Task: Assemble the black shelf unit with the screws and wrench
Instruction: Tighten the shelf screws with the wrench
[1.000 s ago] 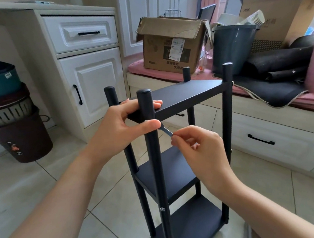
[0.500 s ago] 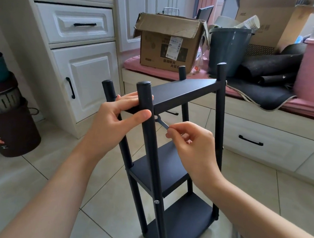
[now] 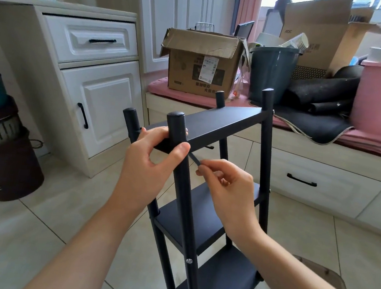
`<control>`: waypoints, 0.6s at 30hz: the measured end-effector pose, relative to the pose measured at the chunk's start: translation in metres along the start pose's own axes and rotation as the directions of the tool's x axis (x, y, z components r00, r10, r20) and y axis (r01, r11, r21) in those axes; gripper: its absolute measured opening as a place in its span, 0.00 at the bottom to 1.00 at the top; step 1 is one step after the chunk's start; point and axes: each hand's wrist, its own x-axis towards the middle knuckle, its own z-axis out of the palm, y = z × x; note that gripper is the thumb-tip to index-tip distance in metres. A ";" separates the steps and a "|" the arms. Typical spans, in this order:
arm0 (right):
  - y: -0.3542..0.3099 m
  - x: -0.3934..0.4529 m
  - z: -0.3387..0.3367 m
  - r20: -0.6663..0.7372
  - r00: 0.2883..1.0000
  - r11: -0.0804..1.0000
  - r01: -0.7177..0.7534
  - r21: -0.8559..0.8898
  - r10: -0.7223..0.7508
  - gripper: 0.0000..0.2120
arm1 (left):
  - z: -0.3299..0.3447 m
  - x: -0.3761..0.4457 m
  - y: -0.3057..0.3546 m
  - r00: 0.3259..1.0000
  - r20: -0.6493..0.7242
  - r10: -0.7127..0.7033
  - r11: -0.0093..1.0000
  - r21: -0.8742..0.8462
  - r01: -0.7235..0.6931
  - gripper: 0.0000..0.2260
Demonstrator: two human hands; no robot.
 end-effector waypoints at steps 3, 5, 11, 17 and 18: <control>0.002 -0.001 0.004 -0.014 1.000 0.999 -0.007 0.033 0.007 0.10 | 0.001 -0.001 -0.001 1.000 -0.002 -0.023 1.000 -0.021 0.023 0.11; 0.004 0.000 0.006 -0.010 1.000 0.999 -0.011 0.041 0.012 0.07 | 0.001 -0.001 -0.001 0.999 0.003 -0.041 0.997 -0.060 0.041 0.12; 0.003 0.003 0.008 -0.008 1.000 0.999 0.003 0.041 -0.002 0.05 | 0.001 0.001 -0.002 0.998 0.021 -0.058 0.992 -0.112 0.060 0.12; 0.006 0.005 0.010 -0.007 1.000 1.000 0.028 0.011 -0.028 0.06 | 0.000 0.001 -0.003 0.998 0.036 -0.057 0.990 -0.126 0.062 0.13; 0.007 0.006 0.010 -0.008 0.999 0.999 0.032 0.003 -0.032 0.06 | 0.000 0.001 -0.003 0.997 0.036 -0.061 0.989 -0.130 0.066 0.13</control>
